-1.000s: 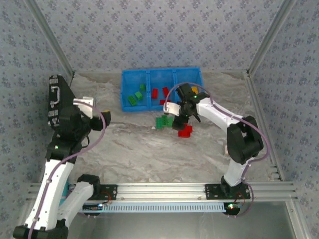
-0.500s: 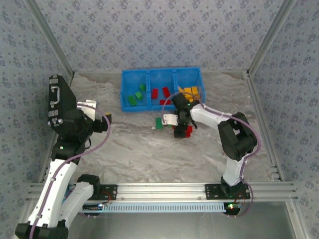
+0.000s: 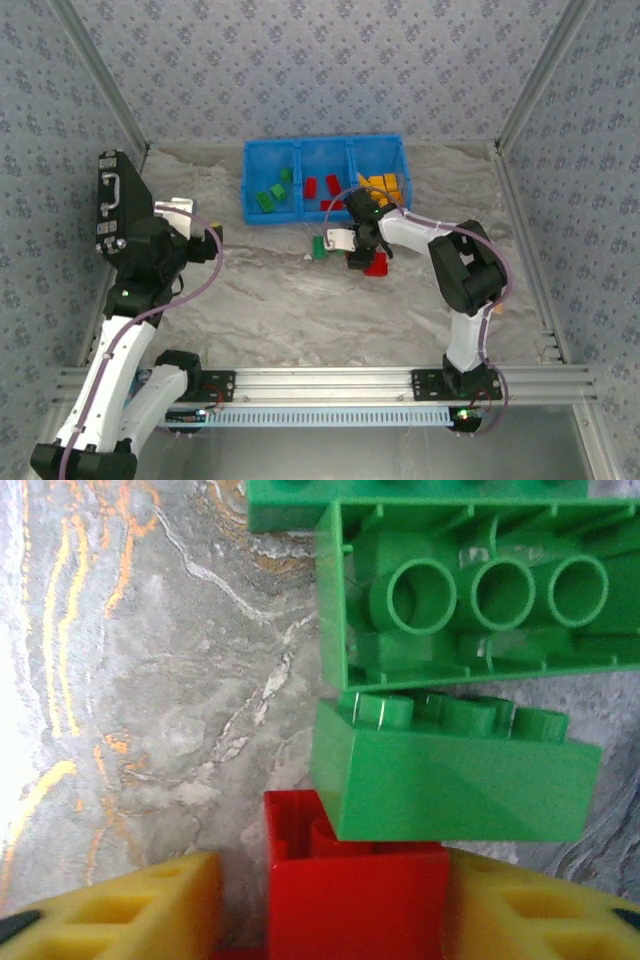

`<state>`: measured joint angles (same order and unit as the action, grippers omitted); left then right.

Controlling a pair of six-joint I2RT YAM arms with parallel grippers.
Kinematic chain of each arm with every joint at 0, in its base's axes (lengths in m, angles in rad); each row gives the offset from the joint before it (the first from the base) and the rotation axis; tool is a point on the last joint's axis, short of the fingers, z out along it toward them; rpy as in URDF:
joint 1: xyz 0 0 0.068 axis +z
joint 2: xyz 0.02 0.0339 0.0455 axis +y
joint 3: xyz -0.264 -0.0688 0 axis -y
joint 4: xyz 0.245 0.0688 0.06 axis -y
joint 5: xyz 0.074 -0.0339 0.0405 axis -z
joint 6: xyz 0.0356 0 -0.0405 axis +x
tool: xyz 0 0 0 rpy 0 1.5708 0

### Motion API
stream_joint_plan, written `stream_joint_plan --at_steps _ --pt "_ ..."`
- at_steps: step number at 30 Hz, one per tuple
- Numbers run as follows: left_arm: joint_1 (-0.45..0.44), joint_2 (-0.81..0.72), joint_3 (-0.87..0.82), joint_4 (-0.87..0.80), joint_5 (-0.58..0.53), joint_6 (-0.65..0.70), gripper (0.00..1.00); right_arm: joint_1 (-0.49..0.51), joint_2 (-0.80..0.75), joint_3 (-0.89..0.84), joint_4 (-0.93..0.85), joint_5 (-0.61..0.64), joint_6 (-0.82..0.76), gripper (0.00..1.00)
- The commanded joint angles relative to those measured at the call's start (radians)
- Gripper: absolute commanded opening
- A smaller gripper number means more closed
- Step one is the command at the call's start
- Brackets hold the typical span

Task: Sort the legos into containers by color
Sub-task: Pick up the lego from the center of the table, then place the lego in the container.

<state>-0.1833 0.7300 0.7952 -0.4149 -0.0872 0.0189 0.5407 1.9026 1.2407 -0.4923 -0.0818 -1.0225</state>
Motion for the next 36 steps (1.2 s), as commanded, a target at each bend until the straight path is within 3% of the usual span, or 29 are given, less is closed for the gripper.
stream_joint_plan --at_steps 1,5,13,19,28,36 --pt "0.002 0.0 0.004 0.035 -0.012 0.021 0.91 -0.006 0.019 0.024 -0.028 -0.002 -0.013 0.44" --pt "0.003 0.001 -0.002 0.042 -0.011 0.019 0.91 0.0 0.001 0.026 -0.06 0.012 -0.013 0.37" --pt "0.005 0.002 -0.009 0.053 -0.018 0.023 0.92 0.055 -0.148 0.039 -0.168 0.046 0.066 0.33" --pt "0.005 -0.005 -0.024 0.051 0.006 0.007 0.92 0.067 -0.171 0.183 -0.15 0.008 0.113 0.33" --pt "0.005 -0.031 -0.05 0.066 -0.001 0.007 0.91 0.031 0.073 0.485 0.055 0.043 0.155 0.32" --pt "0.007 -0.091 -0.068 0.073 -0.011 0.012 0.91 0.016 0.365 0.773 0.054 0.102 0.212 0.35"
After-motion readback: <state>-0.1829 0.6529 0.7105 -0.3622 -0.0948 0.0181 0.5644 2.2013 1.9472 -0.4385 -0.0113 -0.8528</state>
